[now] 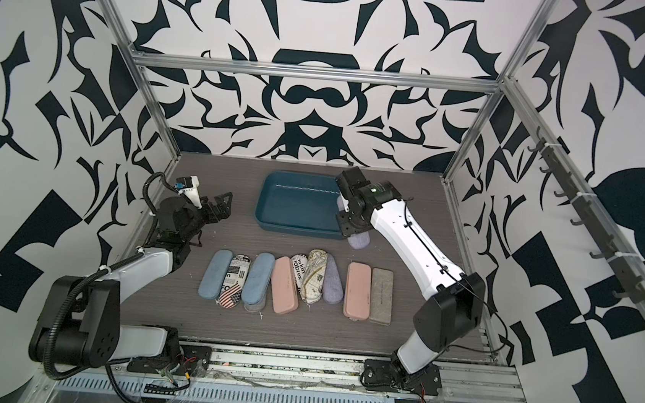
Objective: Put the glasses cases into the storage boxes
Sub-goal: Place the glasses case in the storage box.
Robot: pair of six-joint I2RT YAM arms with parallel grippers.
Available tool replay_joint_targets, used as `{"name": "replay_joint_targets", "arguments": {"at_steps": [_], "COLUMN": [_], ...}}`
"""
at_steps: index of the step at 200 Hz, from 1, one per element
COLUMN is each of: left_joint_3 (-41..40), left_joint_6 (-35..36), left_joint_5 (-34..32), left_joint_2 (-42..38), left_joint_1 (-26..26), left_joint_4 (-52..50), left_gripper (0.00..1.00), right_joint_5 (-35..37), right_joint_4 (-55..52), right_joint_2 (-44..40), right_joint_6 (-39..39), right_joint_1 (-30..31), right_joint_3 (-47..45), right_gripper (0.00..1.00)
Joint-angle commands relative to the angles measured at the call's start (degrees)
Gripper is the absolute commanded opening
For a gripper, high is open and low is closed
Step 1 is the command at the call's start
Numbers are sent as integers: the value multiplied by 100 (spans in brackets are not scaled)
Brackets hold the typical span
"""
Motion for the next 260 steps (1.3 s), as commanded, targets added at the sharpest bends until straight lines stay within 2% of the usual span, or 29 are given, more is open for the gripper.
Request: {"name": "replay_joint_targets", "arguments": {"at_steps": [1,69,104,133,197,260], "left_joint_3": [5,-269,-362,-446,-473,-493], "left_joint_6": [-77,-172,-117,-118,-118,-85], "left_joint_5": [124,149,99,62,77,33], "left_joint_2": [-230,-842,-1064,-1108,-1045,-1053], "left_joint_1": [-13,-8,-8,-6,-5,-10], "left_joint_4": [-95,-212,-331,-286,-225,-233], "left_gripper": [99,99,99,99,99,99], "right_joint_5": [-125,-35,868,1434,1261,899], "right_joint_4": [656,1507,1334,2001,2087,1968], "right_joint_2": [373,2351,3322,3557,4147,4407], "right_joint_6": [-1248,-2923,-3769,-4481,-4504,-4304], "right_joint_1": [258,407,457,461,376,57], "right_joint_3": [528,2217,3307,3177,3434,3499], "right_gripper": [31,29,29,29,30,35]}}
